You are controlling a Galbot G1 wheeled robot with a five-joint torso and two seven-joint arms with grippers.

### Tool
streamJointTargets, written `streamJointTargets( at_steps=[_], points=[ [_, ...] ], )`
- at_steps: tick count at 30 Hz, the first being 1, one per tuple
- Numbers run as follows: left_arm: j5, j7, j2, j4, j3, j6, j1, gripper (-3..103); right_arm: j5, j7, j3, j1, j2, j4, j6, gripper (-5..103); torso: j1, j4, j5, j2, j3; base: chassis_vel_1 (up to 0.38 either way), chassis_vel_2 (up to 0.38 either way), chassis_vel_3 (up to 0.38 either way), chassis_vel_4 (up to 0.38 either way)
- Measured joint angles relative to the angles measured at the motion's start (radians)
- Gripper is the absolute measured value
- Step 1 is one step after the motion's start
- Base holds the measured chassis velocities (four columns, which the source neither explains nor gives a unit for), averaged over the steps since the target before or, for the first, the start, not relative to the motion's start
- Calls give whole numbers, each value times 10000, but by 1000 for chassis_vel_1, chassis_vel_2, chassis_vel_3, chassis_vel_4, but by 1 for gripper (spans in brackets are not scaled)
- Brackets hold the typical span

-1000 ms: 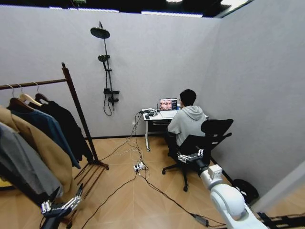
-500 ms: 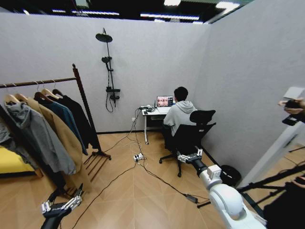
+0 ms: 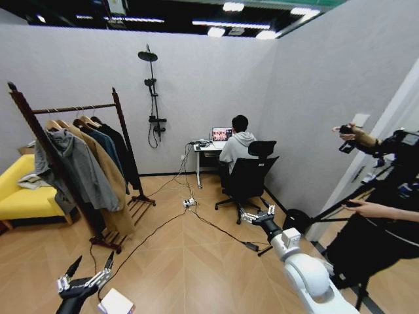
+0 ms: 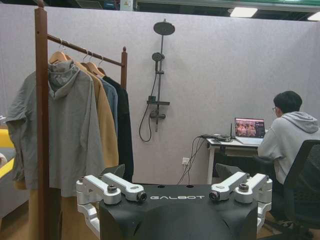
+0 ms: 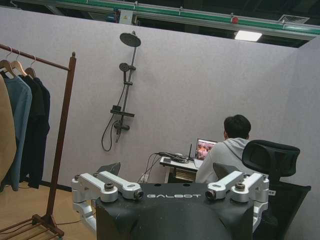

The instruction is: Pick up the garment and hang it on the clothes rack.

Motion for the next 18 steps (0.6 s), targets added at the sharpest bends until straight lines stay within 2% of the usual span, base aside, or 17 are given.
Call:
streamJointTargets(
  at_steps=[1,2,5,15,18],
  points=[
    [0,0,0,0,0,0,1,100,0,-1,0,-20,3,-13,11,100,-1,-1,9,2,0,218,-32,-159,188],
    [0,8,0,0,1,0,-1,100,-27,-20,2,-80,7,-23,37,100,0,-13,16,-1,1,68,-62,-117,97],
    [0,6,0,0,1,0,-1,100,-64,-52,6,-141,46,-20,63,100,2,-4,6,-3,2,17,-41,-78,44],
    [0,5,0,0,1,0,-4,100,-70,-83,17,-220,220,67,43,100,23,-2,11,-15,9,-31,57,43,-51],
    [0,5,0,0,1,0,-3,100,323,-84,94,-334,380,196,-185,100,14,-3,9,-10,5,0,0,0,0]
  ],
)
